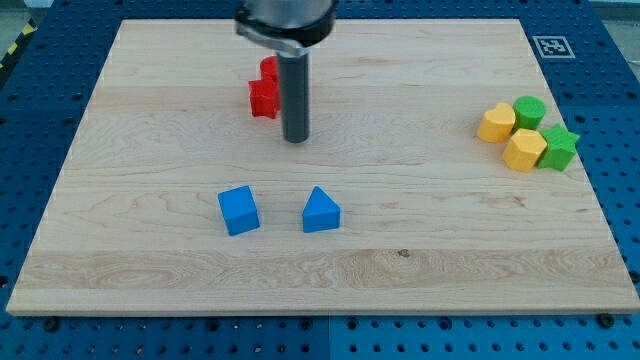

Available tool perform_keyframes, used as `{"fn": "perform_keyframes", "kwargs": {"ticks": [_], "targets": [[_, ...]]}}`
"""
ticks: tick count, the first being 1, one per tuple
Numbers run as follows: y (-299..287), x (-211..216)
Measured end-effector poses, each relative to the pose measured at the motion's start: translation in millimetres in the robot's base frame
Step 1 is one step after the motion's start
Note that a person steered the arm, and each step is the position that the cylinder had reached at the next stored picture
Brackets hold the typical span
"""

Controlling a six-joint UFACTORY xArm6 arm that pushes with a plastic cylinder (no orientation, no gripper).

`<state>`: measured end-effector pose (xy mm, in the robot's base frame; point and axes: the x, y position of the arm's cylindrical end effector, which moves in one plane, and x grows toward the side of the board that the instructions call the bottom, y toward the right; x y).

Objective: Slide the red star a bit right

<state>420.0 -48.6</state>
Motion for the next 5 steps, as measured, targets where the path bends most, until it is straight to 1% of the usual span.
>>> {"fn": "perform_keyframes", "kwargs": {"ticks": [2,3,4,5], "targets": [[-86.5,-1.2],[-125.6,-12.3],[-129.0,-23.6],[-129.0,-55.2]]}}
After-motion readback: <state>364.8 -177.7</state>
